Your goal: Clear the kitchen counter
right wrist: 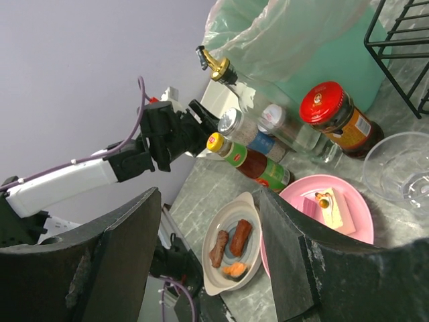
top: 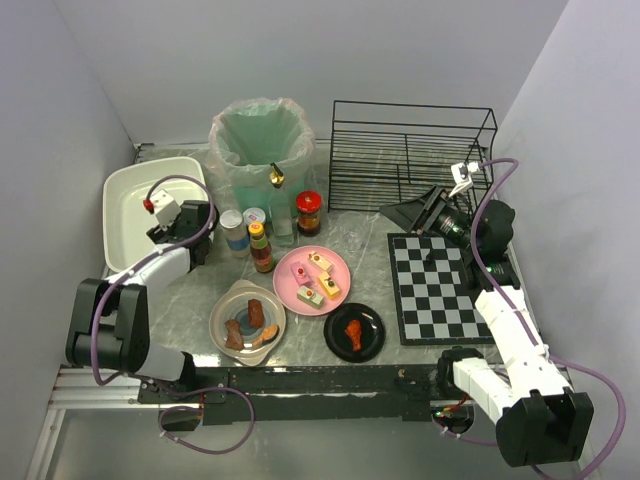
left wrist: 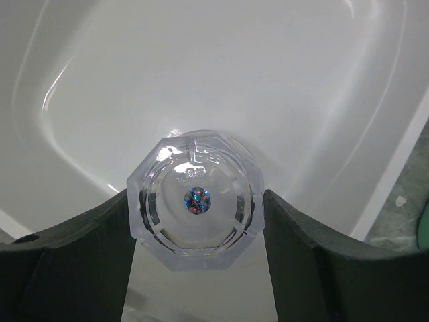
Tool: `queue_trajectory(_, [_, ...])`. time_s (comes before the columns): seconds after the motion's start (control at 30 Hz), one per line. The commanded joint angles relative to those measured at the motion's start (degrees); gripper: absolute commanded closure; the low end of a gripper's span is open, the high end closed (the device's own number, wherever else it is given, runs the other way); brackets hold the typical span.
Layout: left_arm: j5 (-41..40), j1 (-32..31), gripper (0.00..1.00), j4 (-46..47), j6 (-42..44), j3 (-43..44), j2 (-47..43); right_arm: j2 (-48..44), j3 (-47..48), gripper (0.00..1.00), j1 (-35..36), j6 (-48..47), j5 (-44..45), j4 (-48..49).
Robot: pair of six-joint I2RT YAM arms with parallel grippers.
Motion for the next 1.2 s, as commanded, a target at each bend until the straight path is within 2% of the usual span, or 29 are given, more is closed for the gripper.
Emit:
queue_trajectory(0.0, [0.9, 0.9, 0.69, 3.5, 1.1, 3.0, 0.2, -0.2, 0.0, 0.33, 0.1, -1.5, -0.3, 0.5])
queue_trajectory(0.13, [1.6, 1.0, 0.50, 4.3, 1.7, 2.8, 0.0, 0.0, -0.1, 0.33, 0.1, -1.6, -0.3, 0.3])
queue_trajectory(0.27, [2.0, 1.1, 0.39, 4.4, 2.0, 3.1, 0.3, 0.3, 0.1, 0.33, 0.1, -2.0, -0.3, -0.1])
queue_trajectory(0.7, [2.4, 1.5, 0.20, 1.6, 1.4, 4.4, 1.8, 0.0, 0.1, 0.33, 0.1, -2.5, 0.0, -1.0])
queue_trajectory(0.9, [2.7, 1.5, 0.16, 0.9, 1.2, 4.4, 2.4, 0.0, -0.2, 0.33, 0.1, -2.5, 0.1, -1.3])
queue_trajectory(1.03, [2.0, 1.5, 0.01, -1.0, 0.6, 5.0, 2.0, 0.1, -0.3, 0.33, 0.0, -3.0, 0.5, -1.7])
queue_trajectory(1.17, [1.3, 1.5, 0.01, -4.8, 0.5, 6.8, -1.8, 0.7, 0.0, 0.33, 0.1, -3.9, 1.7, -4.1])
